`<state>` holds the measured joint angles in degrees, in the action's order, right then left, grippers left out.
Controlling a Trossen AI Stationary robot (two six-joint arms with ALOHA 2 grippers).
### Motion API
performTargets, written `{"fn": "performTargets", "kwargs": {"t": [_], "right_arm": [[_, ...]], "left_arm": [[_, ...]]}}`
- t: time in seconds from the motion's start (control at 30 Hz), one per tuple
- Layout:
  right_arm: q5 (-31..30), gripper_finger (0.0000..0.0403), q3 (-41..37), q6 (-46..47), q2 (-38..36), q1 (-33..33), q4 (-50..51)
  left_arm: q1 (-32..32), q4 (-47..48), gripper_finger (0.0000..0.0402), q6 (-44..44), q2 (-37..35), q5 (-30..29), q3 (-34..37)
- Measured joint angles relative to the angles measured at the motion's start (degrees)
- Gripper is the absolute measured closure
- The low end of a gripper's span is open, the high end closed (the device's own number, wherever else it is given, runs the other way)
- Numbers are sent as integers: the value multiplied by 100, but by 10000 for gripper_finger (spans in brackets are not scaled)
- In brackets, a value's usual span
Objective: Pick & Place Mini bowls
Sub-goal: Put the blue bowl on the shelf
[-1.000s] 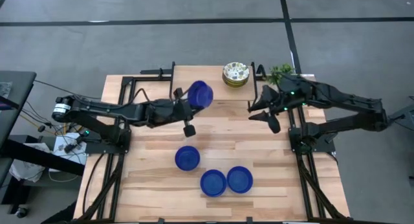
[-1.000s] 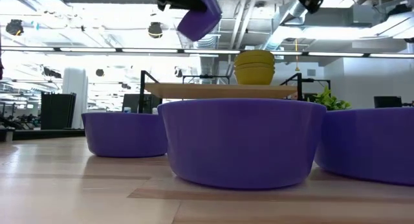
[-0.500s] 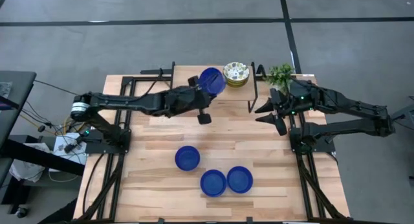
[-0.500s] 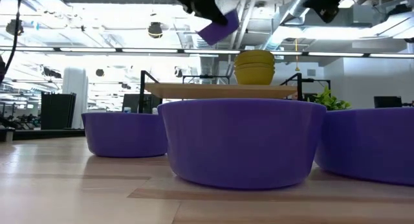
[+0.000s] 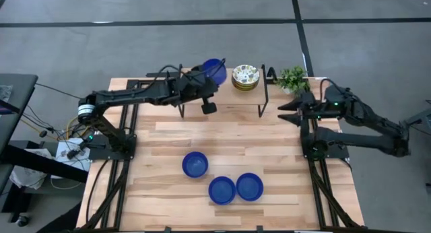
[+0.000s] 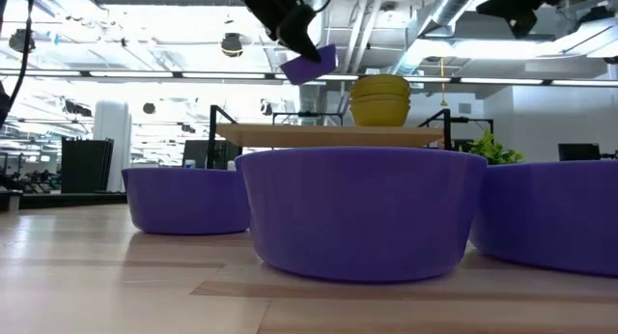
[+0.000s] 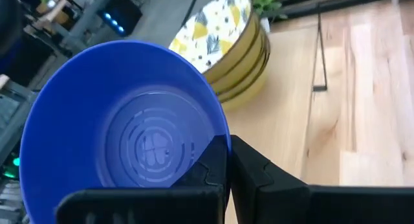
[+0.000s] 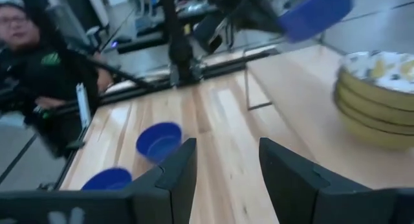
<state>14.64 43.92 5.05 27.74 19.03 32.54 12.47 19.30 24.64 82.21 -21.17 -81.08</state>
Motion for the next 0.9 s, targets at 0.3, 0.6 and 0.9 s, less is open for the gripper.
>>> {"fn": "performTargets", "kwargs": {"t": [0.3, 0.6, 0.9], "right_arm": [[23, 250, -21, -36, -231, 375, 52], [23, 246, -24, -236, -231, 475, 561], [-154, 249, -643, -37, -384, 474, -284]], "left_arm": [[482, 740, 399, -136, 2, 53, 0], [678, 1152, 399, -307, 2, 489, 0], [683, 1225, 399, -461, 2, 741, 0]]}}
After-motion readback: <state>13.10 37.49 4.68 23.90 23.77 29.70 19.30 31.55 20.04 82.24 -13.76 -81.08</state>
